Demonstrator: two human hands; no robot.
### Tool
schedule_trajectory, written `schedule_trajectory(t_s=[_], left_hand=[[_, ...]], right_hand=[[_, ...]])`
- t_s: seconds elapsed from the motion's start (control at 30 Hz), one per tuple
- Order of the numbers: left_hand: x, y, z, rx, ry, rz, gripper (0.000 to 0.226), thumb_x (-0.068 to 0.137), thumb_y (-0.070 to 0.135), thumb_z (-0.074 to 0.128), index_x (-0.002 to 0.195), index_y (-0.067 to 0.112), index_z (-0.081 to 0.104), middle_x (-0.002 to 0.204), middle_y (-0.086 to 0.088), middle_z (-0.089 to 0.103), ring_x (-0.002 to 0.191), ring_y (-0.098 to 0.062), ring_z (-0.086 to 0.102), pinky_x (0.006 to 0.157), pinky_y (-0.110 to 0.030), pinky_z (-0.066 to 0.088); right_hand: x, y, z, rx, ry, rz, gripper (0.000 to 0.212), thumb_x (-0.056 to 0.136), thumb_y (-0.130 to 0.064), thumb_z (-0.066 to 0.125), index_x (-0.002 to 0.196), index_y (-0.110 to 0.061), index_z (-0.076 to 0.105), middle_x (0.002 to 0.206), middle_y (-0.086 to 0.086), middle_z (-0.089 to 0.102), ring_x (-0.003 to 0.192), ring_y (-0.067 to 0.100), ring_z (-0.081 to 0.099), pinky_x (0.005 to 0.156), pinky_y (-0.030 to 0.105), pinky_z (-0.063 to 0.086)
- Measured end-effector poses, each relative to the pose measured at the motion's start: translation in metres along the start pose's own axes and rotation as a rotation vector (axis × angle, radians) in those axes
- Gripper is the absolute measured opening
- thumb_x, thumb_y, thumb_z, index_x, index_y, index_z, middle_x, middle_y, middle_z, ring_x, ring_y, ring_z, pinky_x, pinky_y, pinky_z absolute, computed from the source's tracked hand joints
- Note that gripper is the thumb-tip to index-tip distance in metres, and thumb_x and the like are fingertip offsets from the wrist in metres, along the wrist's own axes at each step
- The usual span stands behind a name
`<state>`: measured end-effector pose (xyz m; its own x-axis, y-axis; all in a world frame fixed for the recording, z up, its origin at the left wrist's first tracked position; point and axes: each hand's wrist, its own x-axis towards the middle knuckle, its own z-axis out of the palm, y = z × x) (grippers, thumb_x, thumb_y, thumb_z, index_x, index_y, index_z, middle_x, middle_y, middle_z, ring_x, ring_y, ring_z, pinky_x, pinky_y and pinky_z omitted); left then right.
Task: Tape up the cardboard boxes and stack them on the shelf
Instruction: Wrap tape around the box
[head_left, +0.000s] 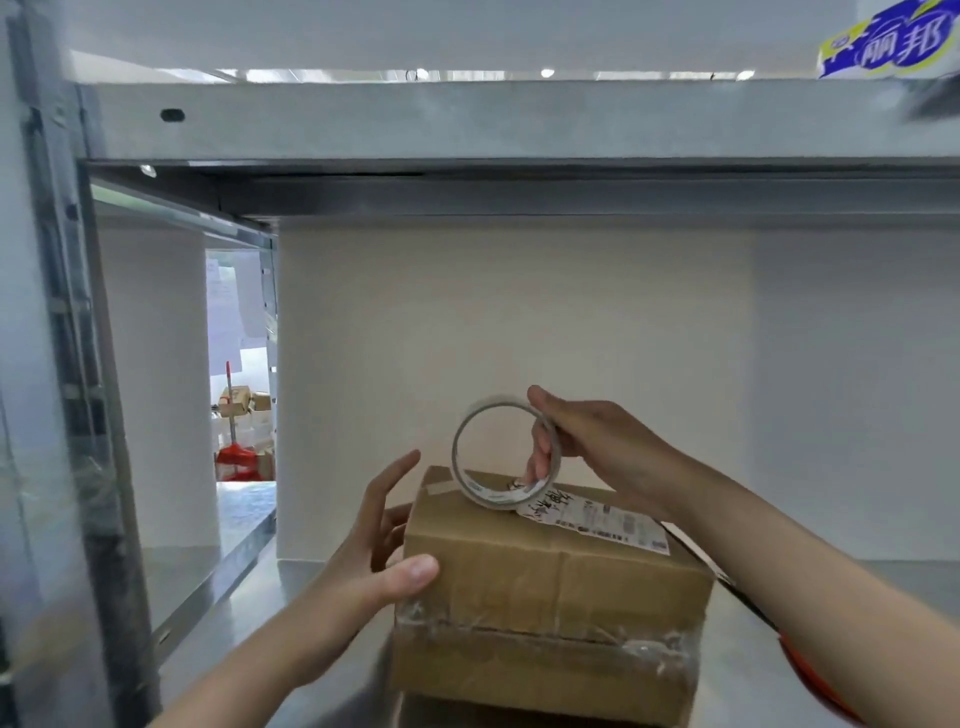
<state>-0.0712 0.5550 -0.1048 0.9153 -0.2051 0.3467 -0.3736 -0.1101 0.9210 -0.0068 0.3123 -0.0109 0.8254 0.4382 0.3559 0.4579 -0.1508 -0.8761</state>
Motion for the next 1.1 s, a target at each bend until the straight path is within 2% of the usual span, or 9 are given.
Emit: schedule_trajectory(t_s=[0.1,0.2,0.3,0.67,0.77,0.87,0.93,1.03,1.1], left_hand=[[-0.007,-0.012,-0.005,0.075,-0.037,0.011,0.122,0.042,0.076,0.084,0.146,0.055,0.023,0.145,0.006,0.049,0.127,-0.01,0.057,0.101,-0.033,0.052],[-0.012,-0.02,-0.007,0.081,-0.054,0.016,0.119,0.044,0.074,0.085,0.145,0.056,0.025,0.145,0.011,0.049,0.131,-0.013,0.054,0.105,-0.038,0.05],[-0.011,-0.023,-0.009,0.083,-0.067,0.021,0.116,0.044,0.074,0.086,0.143,0.058,0.027,0.143,0.015,0.051,0.129,-0.01,0.055,0.102,-0.034,0.052],[-0.006,-0.021,-0.013,0.197,-0.136,0.014,0.11,0.045,0.077,0.083,0.138,0.058,0.027,0.132,0.026,0.055,0.128,-0.004,0.054,0.099,-0.024,0.05],[-0.004,-0.001,-0.028,0.419,-0.3,-0.079,0.111,0.055,0.078,0.078,0.142,0.061,0.012,0.147,0.027,0.041,0.137,0.003,0.041,0.112,-0.027,0.04],[0.01,0.052,-0.035,0.887,-0.555,-0.327,0.121,0.055,0.094,0.06,0.147,0.061,-0.011,0.161,0.03,-0.004,0.15,0.002,0.009,0.123,-0.026,0.014],[0.027,0.081,-0.012,1.081,-0.636,-0.35,0.118,0.057,0.1,0.043,0.153,0.053,-0.008,0.158,0.026,-0.023,0.148,0.001,-0.016,0.123,-0.029,-0.002],[0.056,0.087,0.051,1.267,-0.698,-0.258,0.115,0.072,0.093,0.038,0.157,0.035,-0.012,0.163,0.009,-0.024,0.151,-0.013,-0.021,0.123,-0.038,-0.006],[0.074,0.074,0.078,1.266,-0.684,-0.22,0.117,0.071,0.091,0.047,0.157,0.036,-0.011,0.167,0.005,-0.015,0.154,-0.02,-0.012,0.125,-0.045,0.001]], right_hand=[[-0.002,-0.012,-0.017,-0.099,0.055,-0.027,0.048,0.086,-0.053,0.064,0.06,-0.015,0.052,0.057,0.004,0.05,0.061,0.019,0.05,0.072,0.022,0.04],[-0.013,-0.021,-0.044,-0.261,0.054,0.021,0.046,0.077,-0.052,0.073,0.063,-0.013,0.053,0.061,0.004,0.04,0.058,0.013,0.037,0.066,0.025,0.031],[-0.024,-0.021,-0.066,-0.403,0.059,0.087,0.049,0.075,-0.052,0.076,0.062,-0.012,0.05,0.064,0.006,0.035,0.06,0.015,0.032,0.067,0.03,0.027],[-0.053,0.04,-0.092,-0.648,0.034,0.247,0.058,0.067,-0.06,0.08,0.056,-0.018,0.041,0.054,-0.001,0.033,0.05,0.011,0.028,0.049,0.02,0.022],[-0.06,0.063,-0.084,-0.555,0.087,0.241,0.064,0.07,-0.063,0.073,0.057,-0.015,0.033,0.055,0.001,0.029,0.049,0.011,0.024,0.047,0.018,0.018],[-0.066,0.074,-0.078,-0.47,0.141,0.189,0.062,0.071,-0.065,0.068,0.054,-0.02,0.029,0.054,-0.003,0.027,0.049,0.011,0.025,0.049,0.018,0.022],[-0.068,0.074,-0.071,-0.433,0.149,0.154,0.06,0.077,-0.059,0.068,0.054,-0.021,0.029,0.053,-0.005,0.027,0.05,0.012,0.026,0.051,0.02,0.022],[-0.068,0.074,-0.06,-0.416,0.146,0.126,0.059,0.088,-0.049,0.068,0.052,-0.022,0.029,0.05,-0.009,0.027,0.049,0.01,0.026,0.054,0.026,0.022],[-0.068,0.074,-0.057,-0.423,0.144,0.112,0.057,0.092,-0.051,0.063,0.052,-0.019,0.037,0.05,-0.01,0.036,0.05,0.011,0.034,0.059,0.03,0.027]])
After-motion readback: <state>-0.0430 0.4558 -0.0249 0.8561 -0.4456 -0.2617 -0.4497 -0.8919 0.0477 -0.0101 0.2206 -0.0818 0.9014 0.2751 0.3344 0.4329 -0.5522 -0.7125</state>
